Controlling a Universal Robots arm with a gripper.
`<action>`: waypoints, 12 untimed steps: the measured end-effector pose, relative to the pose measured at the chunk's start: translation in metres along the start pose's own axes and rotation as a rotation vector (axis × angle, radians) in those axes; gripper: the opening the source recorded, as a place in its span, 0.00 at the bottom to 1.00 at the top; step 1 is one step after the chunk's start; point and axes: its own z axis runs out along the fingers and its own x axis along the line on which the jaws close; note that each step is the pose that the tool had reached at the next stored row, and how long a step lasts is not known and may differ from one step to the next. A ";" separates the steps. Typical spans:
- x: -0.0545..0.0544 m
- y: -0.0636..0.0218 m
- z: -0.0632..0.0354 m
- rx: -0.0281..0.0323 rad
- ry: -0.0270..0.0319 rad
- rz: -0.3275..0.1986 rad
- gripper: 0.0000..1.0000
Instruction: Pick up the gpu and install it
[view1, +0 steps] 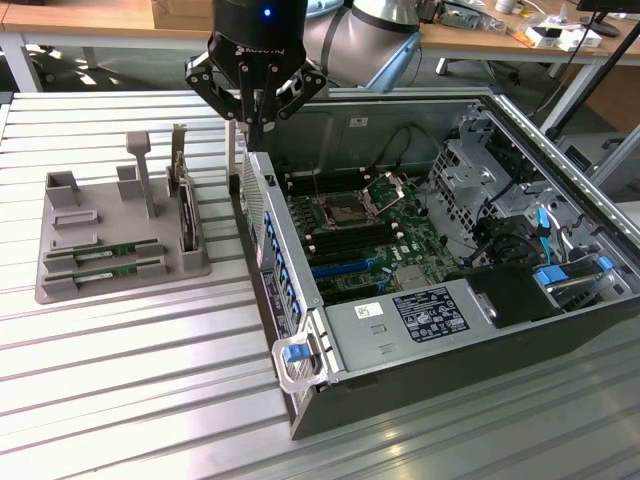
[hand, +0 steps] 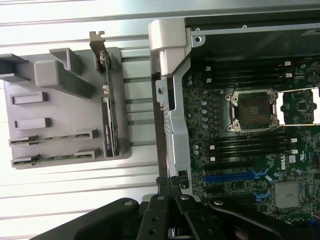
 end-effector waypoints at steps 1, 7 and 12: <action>0.001 -0.0001 0.0000 0.0000 0.0000 0.000 0.11; 0.006 -0.0004 -0.0001 0.0000 0.0000 0.000 0.11; 0.008 -0.0006 -0.0002 0.0000 0.0000 0.000 0.11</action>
